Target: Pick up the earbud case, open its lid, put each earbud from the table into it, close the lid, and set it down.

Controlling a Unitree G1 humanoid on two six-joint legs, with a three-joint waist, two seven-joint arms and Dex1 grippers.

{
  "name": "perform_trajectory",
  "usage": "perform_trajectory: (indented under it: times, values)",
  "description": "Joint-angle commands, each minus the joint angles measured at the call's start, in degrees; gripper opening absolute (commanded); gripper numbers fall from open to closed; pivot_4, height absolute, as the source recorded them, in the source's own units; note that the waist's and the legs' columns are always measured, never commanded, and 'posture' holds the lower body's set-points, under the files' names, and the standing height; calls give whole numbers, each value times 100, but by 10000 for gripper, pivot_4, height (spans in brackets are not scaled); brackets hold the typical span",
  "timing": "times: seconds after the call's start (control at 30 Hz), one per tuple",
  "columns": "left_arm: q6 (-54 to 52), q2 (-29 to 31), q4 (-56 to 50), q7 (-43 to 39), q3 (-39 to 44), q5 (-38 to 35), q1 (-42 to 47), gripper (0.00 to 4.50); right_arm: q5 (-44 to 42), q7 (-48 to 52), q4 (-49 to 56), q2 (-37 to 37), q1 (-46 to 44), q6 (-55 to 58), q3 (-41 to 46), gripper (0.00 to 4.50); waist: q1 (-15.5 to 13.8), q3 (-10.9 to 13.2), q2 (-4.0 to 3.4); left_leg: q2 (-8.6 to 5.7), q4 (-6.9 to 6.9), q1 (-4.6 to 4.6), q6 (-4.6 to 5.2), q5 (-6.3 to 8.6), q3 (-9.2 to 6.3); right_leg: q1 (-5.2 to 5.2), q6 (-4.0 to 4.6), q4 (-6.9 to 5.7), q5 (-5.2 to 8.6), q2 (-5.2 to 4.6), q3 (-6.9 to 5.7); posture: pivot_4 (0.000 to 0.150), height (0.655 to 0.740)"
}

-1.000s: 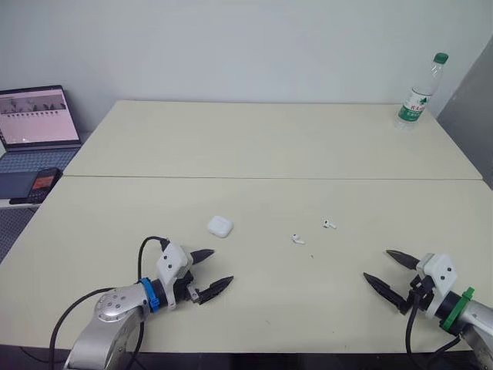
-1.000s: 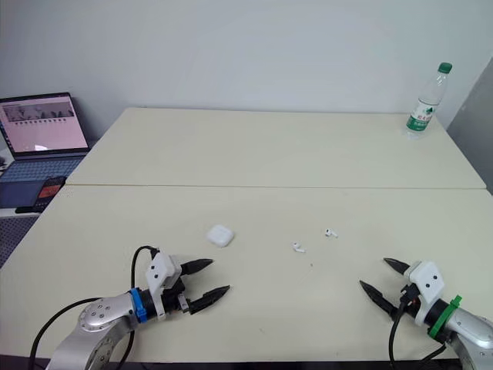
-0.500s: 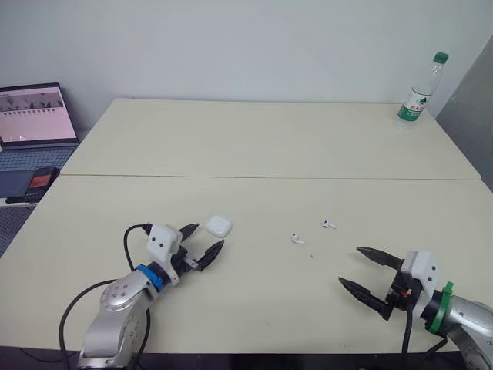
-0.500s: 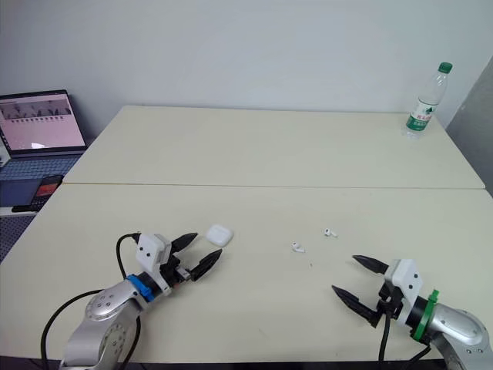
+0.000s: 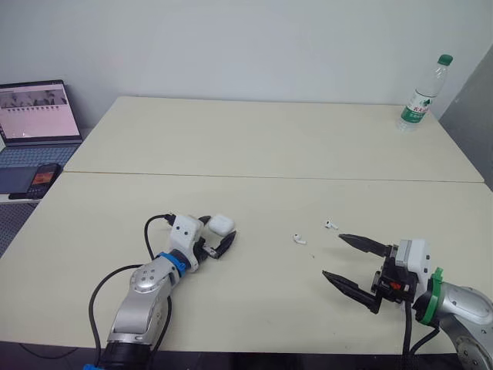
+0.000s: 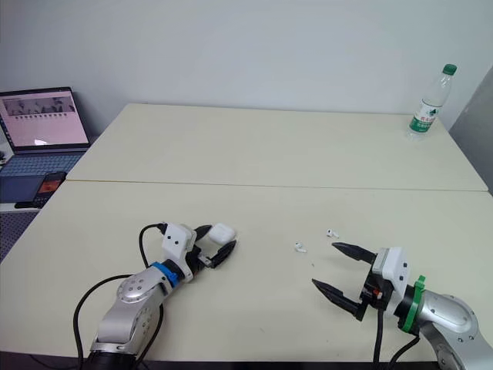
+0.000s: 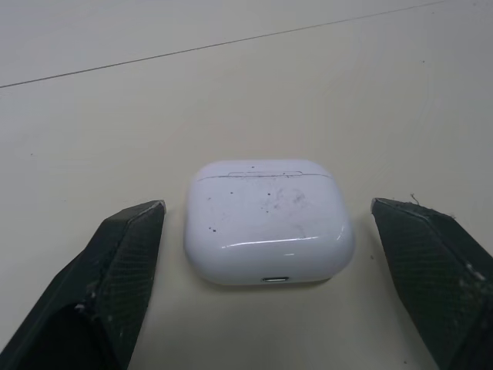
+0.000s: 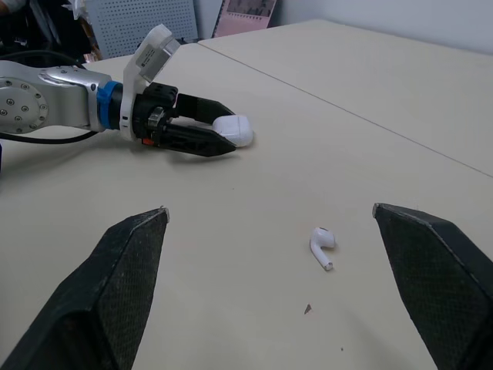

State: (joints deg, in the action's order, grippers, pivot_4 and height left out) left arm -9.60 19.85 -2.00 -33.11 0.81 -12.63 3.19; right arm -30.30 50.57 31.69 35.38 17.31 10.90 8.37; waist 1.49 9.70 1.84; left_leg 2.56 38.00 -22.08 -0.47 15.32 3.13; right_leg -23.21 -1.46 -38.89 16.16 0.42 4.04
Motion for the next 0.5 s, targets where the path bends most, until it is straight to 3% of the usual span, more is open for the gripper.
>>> perform_trajectory:
  times: [0.03,0.13,0.27,0.5]
  values:
    - [-66,-25,-31,-26,-77,-16,-156,35749,-21,-42,156,41,42,-119,235,45000,6,0,0,1,0,0,0,0,1,0,0,0,0,0,1,1500,7362]
    - [-56,-8,-19,-18,-80,14,-130,28039,5,-131,172,20,46,-76,247,45000,8,-1,1,0,0,0,0,0,2,0,0,0,0,0,1,1500,7362]
    - [-71,-82,-225,-98,-198,-67,9,28055,0,-563,280,6,-26,379,207,45000,5,0,1,1,-1,0,0,0,0,0,0,0,0,0,0,1500,7362]
    - [-76,-539,-832,-535,-778,-478,297,28055,-993,-2302,817,-768,-1046,2284,-333,45000,19,8,15,1,5,-6,-1,0,3,-2,-7,0,-4,0,3,1500,7362]
